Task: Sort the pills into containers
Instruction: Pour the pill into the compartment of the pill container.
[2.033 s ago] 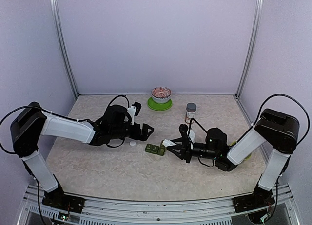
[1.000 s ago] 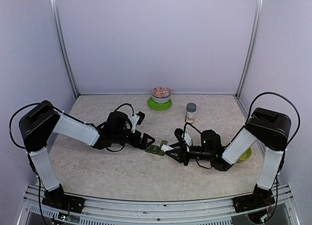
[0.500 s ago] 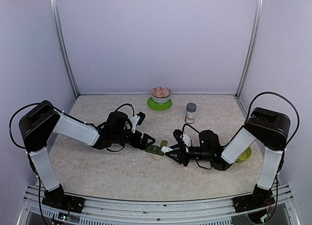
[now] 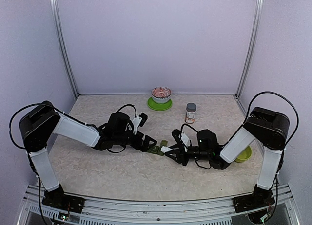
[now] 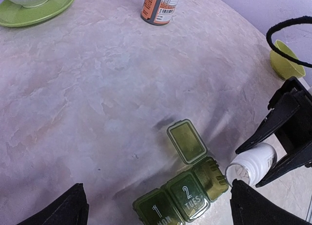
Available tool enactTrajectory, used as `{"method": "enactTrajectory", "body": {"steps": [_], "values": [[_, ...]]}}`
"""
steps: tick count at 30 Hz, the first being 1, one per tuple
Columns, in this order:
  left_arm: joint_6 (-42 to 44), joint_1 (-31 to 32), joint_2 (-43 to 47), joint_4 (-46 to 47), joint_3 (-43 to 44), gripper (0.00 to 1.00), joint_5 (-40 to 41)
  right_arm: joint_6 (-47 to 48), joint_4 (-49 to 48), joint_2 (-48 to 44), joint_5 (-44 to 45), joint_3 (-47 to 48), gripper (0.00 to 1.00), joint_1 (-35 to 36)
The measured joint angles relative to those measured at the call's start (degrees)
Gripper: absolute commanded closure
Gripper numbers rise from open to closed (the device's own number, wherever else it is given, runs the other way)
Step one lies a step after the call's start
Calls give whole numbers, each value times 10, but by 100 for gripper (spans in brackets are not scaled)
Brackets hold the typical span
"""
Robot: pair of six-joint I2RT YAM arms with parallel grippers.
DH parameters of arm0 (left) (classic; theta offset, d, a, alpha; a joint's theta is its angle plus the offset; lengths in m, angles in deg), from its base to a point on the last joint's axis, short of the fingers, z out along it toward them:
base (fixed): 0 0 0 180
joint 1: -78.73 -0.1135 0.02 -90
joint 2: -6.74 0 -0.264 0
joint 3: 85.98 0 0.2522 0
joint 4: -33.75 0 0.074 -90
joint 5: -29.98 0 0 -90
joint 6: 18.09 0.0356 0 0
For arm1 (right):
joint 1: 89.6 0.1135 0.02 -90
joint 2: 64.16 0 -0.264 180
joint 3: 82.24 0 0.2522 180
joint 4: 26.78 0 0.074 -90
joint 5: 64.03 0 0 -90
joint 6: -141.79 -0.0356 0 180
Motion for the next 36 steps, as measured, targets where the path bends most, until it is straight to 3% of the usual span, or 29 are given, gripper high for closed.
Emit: {"method": "enactTrajectory", "body": {"steps": [36], "values": [[33,22,7,0,0,1,14,0,119,-30,11,37,76,0]]}}
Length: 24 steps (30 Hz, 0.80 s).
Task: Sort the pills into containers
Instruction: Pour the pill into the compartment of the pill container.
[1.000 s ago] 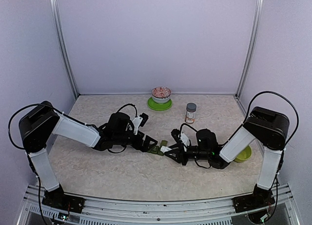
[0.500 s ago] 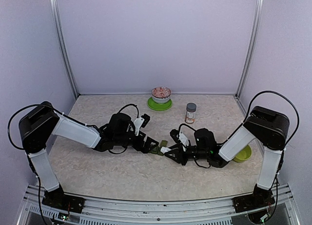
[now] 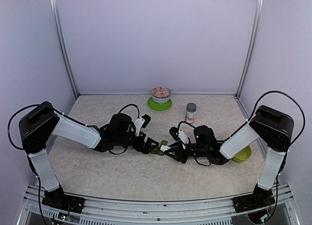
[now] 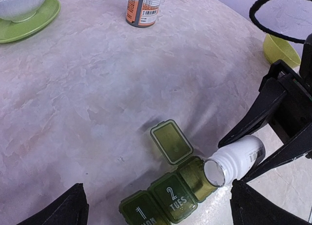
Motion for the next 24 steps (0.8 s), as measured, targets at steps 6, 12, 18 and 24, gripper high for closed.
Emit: {"method": "enactTrajectory", "body": {"steps": [6,12,18,24], "values": [[0,3,0,-2,0,1,1,2,23,-7,2,11,76,0],[0,4,0,-3,5,1,1,5,43,-7,2,13,76,0],[2,5,0,-7,9,1,2,9,64,-9,2,22,76,0],[3,7,-1,-15,10,1,3,15,85,-21,2,32,76,0]]}}
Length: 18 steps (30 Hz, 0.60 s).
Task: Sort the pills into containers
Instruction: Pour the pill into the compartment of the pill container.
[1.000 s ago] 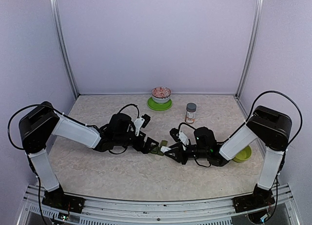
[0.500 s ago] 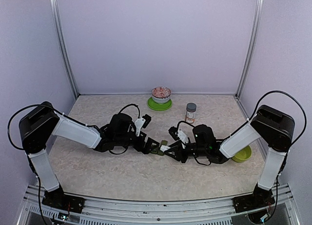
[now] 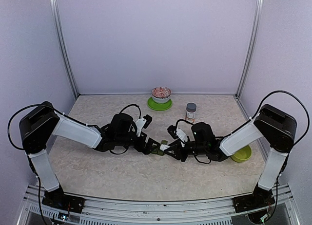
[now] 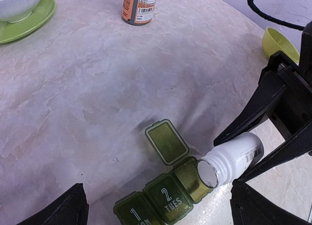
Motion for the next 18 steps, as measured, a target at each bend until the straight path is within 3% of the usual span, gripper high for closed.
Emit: {"method": "enactTrajectory", "body": {"steps": [18], "values": [[11,5,-19,-22,20,1,14,10,40,-5,8,15,76,3]]}}
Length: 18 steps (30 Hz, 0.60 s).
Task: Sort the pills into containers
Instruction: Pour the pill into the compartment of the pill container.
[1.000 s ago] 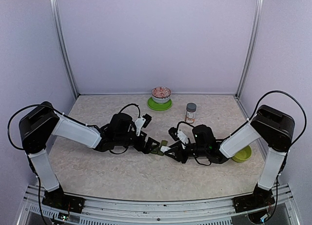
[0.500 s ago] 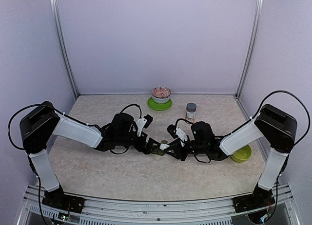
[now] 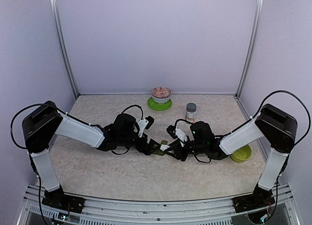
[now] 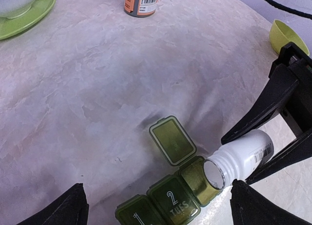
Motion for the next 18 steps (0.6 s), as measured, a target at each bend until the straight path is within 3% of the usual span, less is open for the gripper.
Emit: {"method": "enactTrajectory", "body": {"steps": [18], "values": [[1,4,-12,-13,14,1,4,5,28,-3,0,10,76,3]]}}
